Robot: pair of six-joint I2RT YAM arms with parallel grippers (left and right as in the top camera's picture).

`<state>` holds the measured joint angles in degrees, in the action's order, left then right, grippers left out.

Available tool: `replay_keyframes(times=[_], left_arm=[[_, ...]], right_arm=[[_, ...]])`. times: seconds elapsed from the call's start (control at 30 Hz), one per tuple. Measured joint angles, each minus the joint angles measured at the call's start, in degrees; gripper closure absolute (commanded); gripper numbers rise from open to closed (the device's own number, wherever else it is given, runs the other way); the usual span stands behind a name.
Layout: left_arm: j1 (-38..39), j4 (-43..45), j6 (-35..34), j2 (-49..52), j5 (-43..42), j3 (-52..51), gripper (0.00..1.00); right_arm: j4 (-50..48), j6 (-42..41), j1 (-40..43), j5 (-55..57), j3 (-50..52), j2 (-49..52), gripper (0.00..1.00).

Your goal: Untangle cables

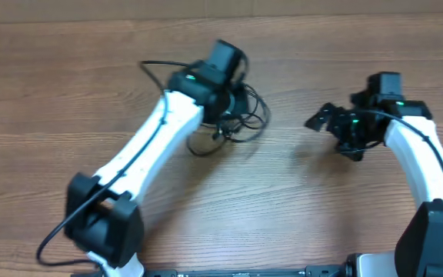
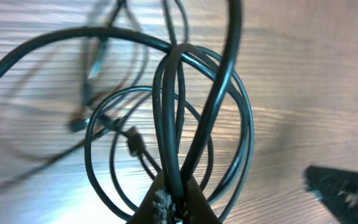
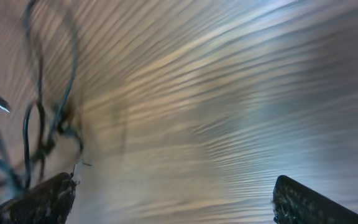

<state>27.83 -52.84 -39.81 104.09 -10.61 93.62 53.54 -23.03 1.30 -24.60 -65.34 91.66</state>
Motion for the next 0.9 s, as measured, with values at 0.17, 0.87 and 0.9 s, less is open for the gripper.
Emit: replay_keyframes(times=[0.17, 0.87, 0.9], left_arm=[[-3.87, -2.16, 4.5, -3.19, -0.68, 0.0, 0.96], [-7.37, -6.34, 30.53, -3.61, -11.41, 0.0, 0.96], [-7.37, -6.38, 31.06, -3.61, -11.32, 0.0, 0.96]], right_arm=[[-7.89, 2.16, -6.62, -5.86, 0.0, 0.0, 0.0], [-26.29, 9.46, -19.39, -16.35, 0.0, 0.0, 0.4], [-26.75, 8.87, -19.41, -16.79, 0.0, 0.0, 0.41]])
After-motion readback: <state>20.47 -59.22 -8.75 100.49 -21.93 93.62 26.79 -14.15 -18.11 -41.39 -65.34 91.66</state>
